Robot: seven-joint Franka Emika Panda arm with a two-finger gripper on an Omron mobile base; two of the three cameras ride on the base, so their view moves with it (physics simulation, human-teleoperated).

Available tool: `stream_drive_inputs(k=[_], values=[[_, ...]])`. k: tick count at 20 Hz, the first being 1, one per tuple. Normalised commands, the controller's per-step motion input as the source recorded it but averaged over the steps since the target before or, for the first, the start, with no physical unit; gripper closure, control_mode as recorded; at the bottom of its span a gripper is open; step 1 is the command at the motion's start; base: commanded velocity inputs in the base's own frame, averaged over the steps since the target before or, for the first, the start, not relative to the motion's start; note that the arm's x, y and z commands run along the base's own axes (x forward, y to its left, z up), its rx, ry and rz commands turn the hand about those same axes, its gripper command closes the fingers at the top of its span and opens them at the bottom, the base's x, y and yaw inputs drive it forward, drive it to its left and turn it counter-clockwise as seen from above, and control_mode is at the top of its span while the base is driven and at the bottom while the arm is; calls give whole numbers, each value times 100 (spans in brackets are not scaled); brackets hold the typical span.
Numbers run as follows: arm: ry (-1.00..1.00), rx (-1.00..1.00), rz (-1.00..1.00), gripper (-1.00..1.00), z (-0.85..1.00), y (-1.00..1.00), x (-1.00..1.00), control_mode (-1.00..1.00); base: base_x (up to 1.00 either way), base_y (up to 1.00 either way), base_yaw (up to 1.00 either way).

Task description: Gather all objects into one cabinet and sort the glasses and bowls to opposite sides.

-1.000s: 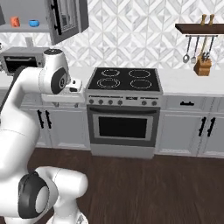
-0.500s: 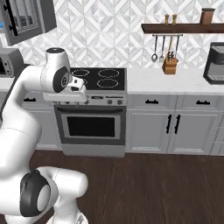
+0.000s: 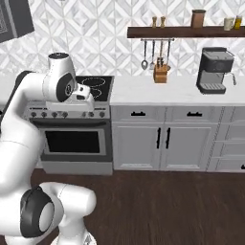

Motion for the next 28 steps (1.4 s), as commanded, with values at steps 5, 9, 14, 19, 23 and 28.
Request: stream_drive_inputs(k=[5, 9, 14, 19, 23, 28], values=[[0, 0, 0, -100, 0, 0, 0, 100, 3, -94, -6], [0, 0, 0, -100, 0, 0, 0, 100, 49, -100, -6], [0, 0, 0, -100, 0, 0, 0, 100, 89, -86, -2], [0, 0, 0, -100, 0, 0, 0, 100, 100, -89, 0], [0, 0, 0, -100, 0, 0, 0, 100, 96, -100, 0], [0, 0, 0, -100, 0, 0, 0, 100, 88, -100, 0]])
